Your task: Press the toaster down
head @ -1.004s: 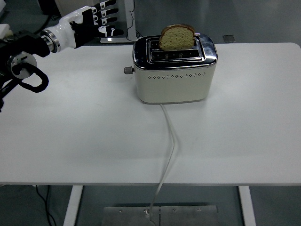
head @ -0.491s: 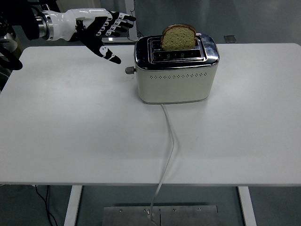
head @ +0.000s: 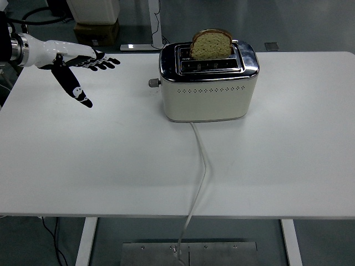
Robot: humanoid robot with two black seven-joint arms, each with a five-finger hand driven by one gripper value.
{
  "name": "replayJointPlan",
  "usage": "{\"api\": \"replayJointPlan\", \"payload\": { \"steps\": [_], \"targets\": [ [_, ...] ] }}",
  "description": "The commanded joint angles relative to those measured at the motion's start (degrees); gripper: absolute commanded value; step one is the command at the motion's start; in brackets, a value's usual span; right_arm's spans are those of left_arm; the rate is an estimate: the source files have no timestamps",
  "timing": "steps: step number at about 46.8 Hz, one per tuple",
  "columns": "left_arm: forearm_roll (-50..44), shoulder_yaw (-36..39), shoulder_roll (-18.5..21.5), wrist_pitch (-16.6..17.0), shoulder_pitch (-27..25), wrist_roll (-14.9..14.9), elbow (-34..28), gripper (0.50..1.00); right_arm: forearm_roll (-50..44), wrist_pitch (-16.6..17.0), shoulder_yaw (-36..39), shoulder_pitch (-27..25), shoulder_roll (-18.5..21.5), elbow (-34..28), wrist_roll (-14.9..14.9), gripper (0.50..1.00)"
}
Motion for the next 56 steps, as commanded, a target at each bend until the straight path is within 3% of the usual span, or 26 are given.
{"api": "replayJointPlan", "payload": {
  "steps": [1, 8, 19, 24, 56],
  "targets": [
    [1.82, -0.02, -0.65, 1.69, 1.76, -0.07, 0.35, 1.0, 0.05, -0.06, 0.0, 0.0, 0.0, 0.0, 0.01, 1.0],
    [2.44, -0.02, -3.45, 5.55, 3.96, -0.07, 2.37, 1.0, 0.05, -0.07, 0.0, 0.0, 0.0, 0.0, 0.01, 0.998],
    [3.67, -0.11, -11.28, 5.73, 7.39, -0.16, 11.59, 1.0, 0.05, 0.02, 0.0, 0.0, 0.0, 0.0, 0.01, 1.0],
    [3.93, -0.19, -13.65, 5.82, 7.3, -0.25, 12.57, 1.0, 0.05, -0.06, 0.0, 0.0, 0.0, 0.0, 0.01, 1.0],
    [3.85, -0.28, -18.58, 7.4, 5.98, -0.34, 13.45, 1.0, 0.14, -0.07, 0.0, 1.23, 0.0, 0.0, 0.01, 1.0]
  ]
}}
